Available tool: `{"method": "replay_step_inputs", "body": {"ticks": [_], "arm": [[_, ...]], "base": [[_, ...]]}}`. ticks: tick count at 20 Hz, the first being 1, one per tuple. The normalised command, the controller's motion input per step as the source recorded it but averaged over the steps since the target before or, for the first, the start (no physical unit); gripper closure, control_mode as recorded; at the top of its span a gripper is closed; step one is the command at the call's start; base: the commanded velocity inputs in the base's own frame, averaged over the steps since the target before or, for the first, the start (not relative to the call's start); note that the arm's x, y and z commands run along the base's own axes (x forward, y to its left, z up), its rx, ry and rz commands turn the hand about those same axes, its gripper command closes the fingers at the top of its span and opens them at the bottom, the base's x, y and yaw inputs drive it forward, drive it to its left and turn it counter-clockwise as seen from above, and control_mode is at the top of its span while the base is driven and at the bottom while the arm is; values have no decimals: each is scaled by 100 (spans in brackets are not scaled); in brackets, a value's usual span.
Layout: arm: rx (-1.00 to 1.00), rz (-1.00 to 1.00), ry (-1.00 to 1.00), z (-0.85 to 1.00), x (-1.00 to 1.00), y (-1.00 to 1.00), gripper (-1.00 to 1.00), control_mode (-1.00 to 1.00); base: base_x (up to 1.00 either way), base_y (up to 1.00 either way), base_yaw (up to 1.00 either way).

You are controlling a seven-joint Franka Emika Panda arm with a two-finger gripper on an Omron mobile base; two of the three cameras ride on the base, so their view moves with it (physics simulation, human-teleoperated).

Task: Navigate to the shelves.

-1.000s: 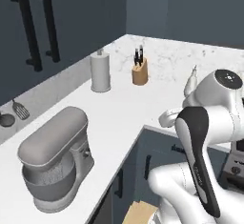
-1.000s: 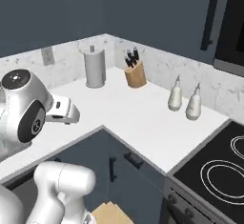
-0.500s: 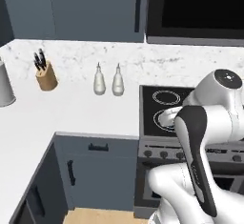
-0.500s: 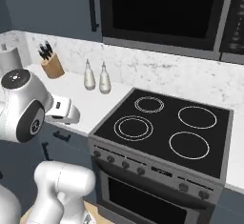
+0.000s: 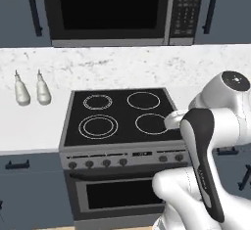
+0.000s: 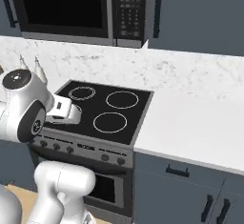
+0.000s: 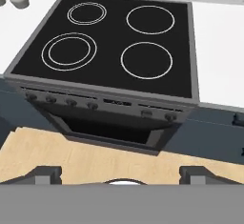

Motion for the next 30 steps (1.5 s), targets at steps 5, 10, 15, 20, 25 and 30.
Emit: {"method": "replay_step_inputs", "body": {"ticks": [5,10,15,20,25,30], "arm": [[0,0,0,0,0,0,-100,100],[0,0,0,0,0,0,-100,100],[0,0,0,0,0,0,-100,100],[0,0,0,0,0,0,-100,100],[0,0,0,0,0,0,-100,100],[0,0,0,0,0,0,-100,100]], "base": [[-1,-100,-32],[-1,-100,-10],[0,-100,1],[-2,-100,1],[38,-94,0],[98,-37,9]]}}
